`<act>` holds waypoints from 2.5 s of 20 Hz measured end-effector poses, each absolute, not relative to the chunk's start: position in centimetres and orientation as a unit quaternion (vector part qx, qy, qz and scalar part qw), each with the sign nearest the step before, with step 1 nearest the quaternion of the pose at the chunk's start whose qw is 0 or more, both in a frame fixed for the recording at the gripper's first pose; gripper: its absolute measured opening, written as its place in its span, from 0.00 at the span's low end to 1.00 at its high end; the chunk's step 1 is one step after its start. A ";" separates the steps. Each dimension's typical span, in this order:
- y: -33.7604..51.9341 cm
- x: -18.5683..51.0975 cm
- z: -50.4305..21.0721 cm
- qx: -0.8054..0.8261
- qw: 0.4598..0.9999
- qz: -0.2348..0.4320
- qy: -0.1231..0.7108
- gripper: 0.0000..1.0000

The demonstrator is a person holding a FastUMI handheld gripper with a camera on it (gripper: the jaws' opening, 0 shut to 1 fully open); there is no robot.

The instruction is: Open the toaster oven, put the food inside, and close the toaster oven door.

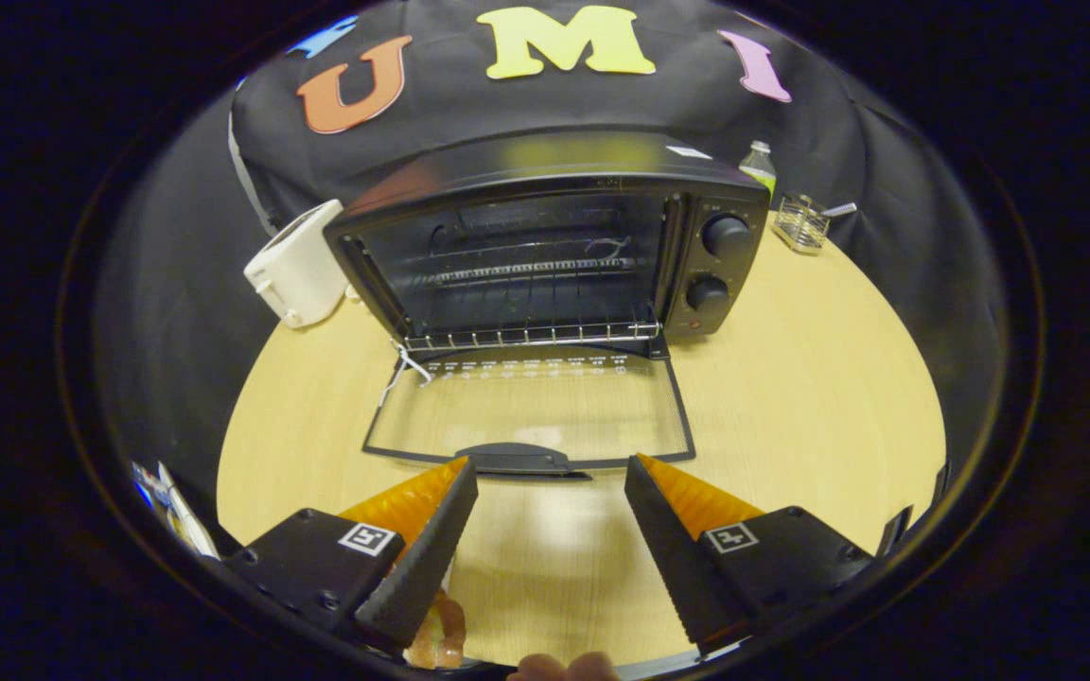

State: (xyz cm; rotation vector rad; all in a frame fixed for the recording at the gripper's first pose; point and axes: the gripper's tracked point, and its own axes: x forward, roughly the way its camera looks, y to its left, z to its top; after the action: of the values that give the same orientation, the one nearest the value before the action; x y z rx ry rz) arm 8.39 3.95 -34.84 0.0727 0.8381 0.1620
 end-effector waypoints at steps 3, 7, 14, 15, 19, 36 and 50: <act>4.6 4.8 -32.9 0.054 0.900 0.111 0.418 1.00; 6.5 -0.5 -32.0 0.125 0.861 0.150 0.469 1.00; 9.4 -4.3 -35.7 0.219 0.786 0.176 0.550 1.00; 9.3 -4.5 -36.4 0.212 0.782 0.178 0.559 1.00; 10.6 -4.4 -37.4 0.234 0.756 0.194 0.580 0.92; 10.1 -2.7 -30.8 0.288 0.756 0.209 0.550 0.32; 7.8 14.8 -28.0 0.549 0.758 0.134 0.327 0.31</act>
State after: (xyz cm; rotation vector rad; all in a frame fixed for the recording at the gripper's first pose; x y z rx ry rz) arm 14.81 7.83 -27.99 1.1954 0.7128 0.2911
